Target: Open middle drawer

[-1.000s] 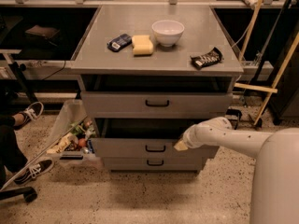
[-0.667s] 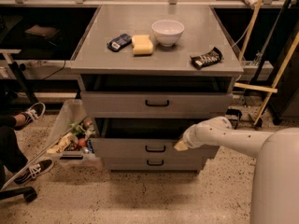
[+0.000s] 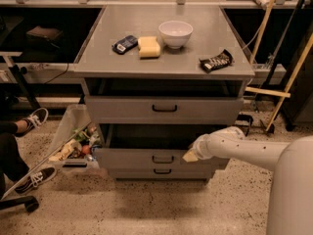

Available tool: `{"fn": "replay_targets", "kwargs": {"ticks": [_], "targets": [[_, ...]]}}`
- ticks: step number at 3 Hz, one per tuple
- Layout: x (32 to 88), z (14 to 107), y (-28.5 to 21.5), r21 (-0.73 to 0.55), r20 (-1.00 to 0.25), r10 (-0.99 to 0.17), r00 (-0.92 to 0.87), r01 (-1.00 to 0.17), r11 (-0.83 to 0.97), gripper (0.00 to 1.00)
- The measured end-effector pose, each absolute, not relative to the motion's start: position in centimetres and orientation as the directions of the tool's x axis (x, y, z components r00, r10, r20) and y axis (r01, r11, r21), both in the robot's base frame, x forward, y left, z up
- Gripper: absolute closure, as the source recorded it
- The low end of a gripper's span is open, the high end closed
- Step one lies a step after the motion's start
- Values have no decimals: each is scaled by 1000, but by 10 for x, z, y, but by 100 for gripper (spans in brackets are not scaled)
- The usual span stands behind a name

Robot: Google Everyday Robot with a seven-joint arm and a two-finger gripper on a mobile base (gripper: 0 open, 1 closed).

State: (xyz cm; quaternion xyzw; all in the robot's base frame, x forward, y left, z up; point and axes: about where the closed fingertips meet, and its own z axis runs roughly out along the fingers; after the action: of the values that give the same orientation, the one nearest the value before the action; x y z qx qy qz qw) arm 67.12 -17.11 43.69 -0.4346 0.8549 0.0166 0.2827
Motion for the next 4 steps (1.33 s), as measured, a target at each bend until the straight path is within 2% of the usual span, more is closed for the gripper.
{"fn": "replay_targets", "kwargs": {"ticks": [4], "targets": [[644, 443, -173, -221, -533, -713, -456, -738, 637, 100]]}}
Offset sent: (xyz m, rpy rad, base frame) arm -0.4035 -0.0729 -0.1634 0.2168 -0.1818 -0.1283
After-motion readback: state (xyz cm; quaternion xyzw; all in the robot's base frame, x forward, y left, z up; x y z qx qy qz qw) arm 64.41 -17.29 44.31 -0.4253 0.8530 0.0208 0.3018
